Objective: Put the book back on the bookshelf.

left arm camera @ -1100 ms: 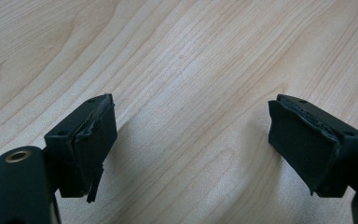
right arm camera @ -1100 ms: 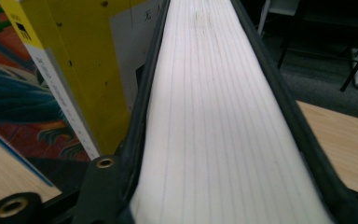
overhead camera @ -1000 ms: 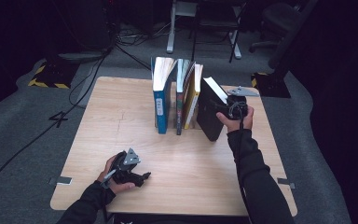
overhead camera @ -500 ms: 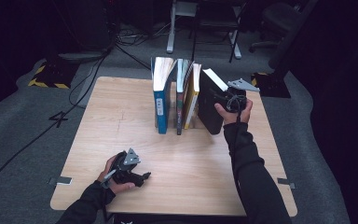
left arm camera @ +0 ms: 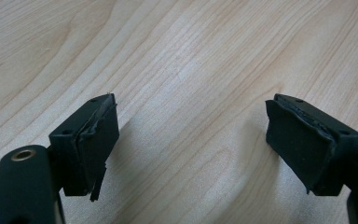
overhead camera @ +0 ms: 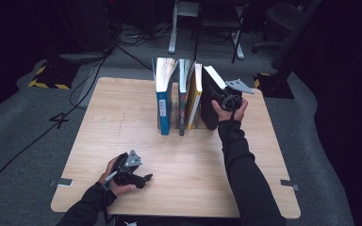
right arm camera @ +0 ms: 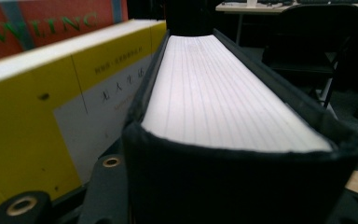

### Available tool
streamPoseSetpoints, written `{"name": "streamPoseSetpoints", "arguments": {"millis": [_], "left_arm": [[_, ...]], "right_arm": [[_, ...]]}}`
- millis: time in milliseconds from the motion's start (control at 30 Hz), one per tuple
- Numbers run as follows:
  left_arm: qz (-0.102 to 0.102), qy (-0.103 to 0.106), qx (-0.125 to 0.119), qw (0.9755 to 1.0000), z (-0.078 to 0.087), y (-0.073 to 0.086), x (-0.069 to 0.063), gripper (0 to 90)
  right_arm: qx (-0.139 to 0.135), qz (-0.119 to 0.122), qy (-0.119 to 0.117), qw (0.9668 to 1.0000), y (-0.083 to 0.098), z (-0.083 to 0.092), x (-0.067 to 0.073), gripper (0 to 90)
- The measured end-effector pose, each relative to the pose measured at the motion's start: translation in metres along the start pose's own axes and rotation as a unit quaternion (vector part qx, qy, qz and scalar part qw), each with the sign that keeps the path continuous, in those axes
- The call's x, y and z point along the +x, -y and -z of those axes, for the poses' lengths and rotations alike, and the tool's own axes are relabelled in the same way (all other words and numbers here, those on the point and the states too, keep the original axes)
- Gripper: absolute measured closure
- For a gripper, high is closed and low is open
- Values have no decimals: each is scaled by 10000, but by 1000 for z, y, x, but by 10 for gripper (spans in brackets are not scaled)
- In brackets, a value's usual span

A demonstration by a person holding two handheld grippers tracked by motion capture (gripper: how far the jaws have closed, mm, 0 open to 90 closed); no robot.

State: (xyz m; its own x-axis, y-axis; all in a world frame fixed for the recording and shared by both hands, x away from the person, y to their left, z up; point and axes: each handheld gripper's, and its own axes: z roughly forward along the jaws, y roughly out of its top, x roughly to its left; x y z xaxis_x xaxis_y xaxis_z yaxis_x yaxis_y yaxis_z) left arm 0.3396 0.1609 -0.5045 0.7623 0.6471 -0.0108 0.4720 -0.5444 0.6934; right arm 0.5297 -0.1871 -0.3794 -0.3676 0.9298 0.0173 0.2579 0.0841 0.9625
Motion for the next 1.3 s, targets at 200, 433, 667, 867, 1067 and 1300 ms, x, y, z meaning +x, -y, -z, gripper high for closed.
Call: {"name": "streamPoseSetpoints", "arguments": {"millis": [200,433,667,867,1067,1300], "left_arm": [[-8,5,0,10000,0,0,0,171],[-4,-7,-15,10000,0,0,0,171],[-3,-11,-9,10000,0,0,0,171],[0,-10,-5,10000,0,0,0,171],[12,-24,-10,10000,0,0,0,170],[16,-17,6,10000,0,0,0,170]], "right_arm": [[-23,19,-17,10000,6,0,0,524],[254,295,-91,9992,10,9,0,506],[383,192,-285,9987,8,14,-2,452],[436,360,-432,9975,15,34,-6,373],[544,546,-454,9960,39,42,-6,354],[668,303,-571,9957,48,39,-14,433]]}}
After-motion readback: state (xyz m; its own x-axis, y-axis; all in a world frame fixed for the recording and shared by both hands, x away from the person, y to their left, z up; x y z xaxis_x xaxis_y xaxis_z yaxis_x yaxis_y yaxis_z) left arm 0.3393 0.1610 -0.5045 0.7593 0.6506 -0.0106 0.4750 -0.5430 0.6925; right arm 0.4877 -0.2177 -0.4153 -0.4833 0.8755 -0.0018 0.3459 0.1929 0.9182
